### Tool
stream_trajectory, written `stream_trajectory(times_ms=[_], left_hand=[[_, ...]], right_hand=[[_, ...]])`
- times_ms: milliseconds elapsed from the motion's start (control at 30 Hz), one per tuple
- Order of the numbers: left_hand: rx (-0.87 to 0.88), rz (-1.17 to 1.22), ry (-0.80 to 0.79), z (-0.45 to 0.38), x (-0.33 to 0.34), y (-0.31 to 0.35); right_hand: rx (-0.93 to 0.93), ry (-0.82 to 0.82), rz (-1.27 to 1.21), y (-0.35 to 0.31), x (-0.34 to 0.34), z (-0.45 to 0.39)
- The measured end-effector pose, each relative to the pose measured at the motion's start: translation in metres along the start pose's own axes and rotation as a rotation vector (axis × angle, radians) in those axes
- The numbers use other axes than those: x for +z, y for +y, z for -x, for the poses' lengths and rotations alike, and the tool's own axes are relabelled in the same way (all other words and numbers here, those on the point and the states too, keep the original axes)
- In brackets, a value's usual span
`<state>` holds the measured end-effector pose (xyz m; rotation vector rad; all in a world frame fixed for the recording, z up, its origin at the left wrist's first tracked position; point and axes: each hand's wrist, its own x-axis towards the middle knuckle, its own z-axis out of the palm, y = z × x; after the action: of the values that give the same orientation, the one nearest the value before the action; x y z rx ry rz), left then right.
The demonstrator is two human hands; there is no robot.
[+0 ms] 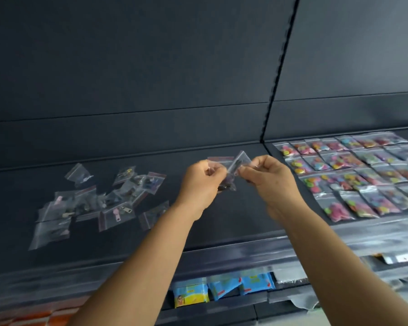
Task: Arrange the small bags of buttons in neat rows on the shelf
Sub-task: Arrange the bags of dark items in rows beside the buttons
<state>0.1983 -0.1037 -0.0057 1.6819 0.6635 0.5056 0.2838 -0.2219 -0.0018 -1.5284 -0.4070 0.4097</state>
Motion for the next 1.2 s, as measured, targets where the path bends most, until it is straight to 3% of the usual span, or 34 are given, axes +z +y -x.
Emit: stream_trajectory(times_ms=[167,500,633,1033,1200], left_hand=[[-0.024,0.134,-0.063,0.006,0.081,0.028],[0.043,0.154,-0.209,0.043,0.287,0.077],[0.089,0.132,-0.217,0.054,0.360,0.091],[0.122,0.003,-0.446,0.037,0.519,0.117],[0.074,0.013,-0.404,-0.003,0.574,0.122]], right_hand=[[-0.029,0.099,0.014,-0.006,-0.081,-0.001],[-0.019,0.137,0.260,-0.015,-0.290,0.012],[-0.045,0.202,0.252,-0.021,-0.360,0.022],[0.036,0.474,0.219,-0.004,-0.508,-0.010],[0.046,0.522,0.290,-0.005,-0.557,-0.056]])
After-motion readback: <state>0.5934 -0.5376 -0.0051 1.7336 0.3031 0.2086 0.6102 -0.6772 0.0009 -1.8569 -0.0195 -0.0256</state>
